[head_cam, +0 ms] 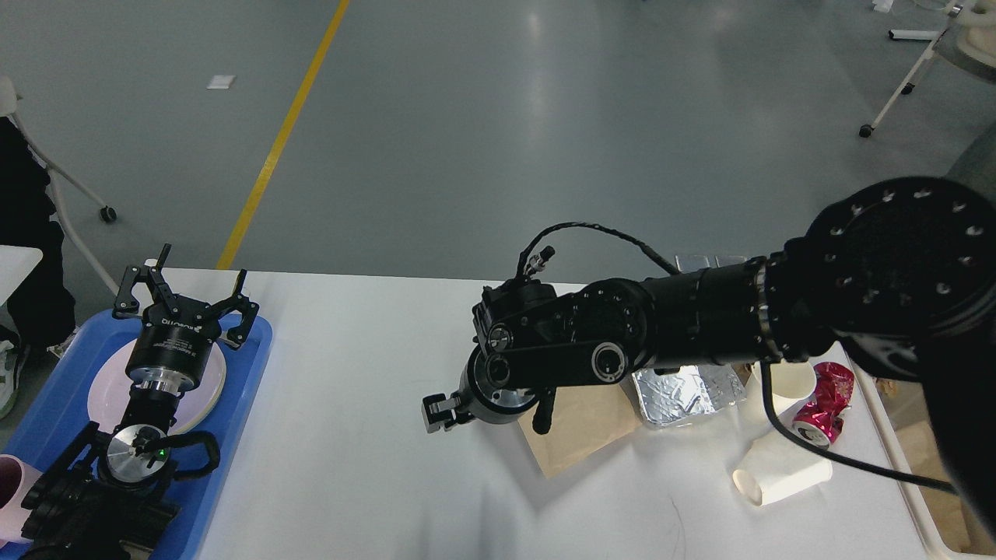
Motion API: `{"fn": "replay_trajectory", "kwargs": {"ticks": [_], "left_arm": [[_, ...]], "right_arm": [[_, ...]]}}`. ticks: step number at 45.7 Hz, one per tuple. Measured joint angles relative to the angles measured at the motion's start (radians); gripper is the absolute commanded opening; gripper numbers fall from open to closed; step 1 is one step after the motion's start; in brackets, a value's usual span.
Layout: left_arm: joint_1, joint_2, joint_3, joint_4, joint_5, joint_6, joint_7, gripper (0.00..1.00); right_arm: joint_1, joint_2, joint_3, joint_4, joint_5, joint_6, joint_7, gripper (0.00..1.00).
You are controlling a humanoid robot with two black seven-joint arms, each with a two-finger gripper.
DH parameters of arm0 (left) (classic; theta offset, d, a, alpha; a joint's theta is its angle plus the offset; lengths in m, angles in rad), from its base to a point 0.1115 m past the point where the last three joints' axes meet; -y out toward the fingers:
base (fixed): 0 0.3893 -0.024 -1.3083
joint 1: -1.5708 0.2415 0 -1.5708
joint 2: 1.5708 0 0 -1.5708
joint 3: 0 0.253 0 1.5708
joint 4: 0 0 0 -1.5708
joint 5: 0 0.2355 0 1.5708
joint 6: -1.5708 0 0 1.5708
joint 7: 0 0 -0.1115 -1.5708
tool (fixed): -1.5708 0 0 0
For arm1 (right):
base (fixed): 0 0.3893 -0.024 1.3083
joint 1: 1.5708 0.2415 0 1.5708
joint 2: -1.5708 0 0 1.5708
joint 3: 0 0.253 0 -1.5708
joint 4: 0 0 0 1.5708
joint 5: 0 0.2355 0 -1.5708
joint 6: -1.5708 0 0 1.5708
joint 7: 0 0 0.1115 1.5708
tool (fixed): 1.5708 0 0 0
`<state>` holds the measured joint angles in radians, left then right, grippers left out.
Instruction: Tidy desktop
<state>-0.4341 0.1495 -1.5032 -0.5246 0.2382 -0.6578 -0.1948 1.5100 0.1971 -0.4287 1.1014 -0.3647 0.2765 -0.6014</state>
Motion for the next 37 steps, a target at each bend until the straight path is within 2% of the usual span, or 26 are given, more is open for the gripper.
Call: {"fn": "replay_trajectory", "kwargs": {"ticks": [6, 24, 28, 32, 35, 37], "left_arm": [[0.0, -0.001, 0.0, 0.0, 0.0, 0.0, 0.0, 0.96], [0.0, -0.001, 0.0, 0.0, 0.001, 0.0, 0.0, 0.96], [0.0, -0.001, 0.0, 0.0, 0.001, 0.0, 0.0, 0.96], [0.0, -0.001, 0.0, 0.0, 0.001, 0.0, 0.0, 0.96], [0.0, -0.001, 0.0, 0.0, 0.001, 0.0, 0.0, 0.96], [0.0, -0.001, 0.0, 0.0, 0.001, 0.0, 0.0, 0.96]], "right_arm": [[-0.068, 0.011, -0.021, -0.055, -0.03, -0.022, -0.011, 0.69], [-0.149, 0.013, -0.1, -0.157, -0.057, -0.064, -0.014, 0.69], [-0.169, 0.012, -0.1, -0.169, -0.057, -0.07, -0.012, 0.64], [-0.192, 0.011, -0.101, -0.174, -0.057, -0.071, -0.01, 0.63], [-0.21, 0.01, -0.101, -0.181, -0.058, -0.073, -0.009, 0.54], [-0.224, 0.01, -0.101, -0.188, -0.059, -0.074, -0.009, 0.41]]}}
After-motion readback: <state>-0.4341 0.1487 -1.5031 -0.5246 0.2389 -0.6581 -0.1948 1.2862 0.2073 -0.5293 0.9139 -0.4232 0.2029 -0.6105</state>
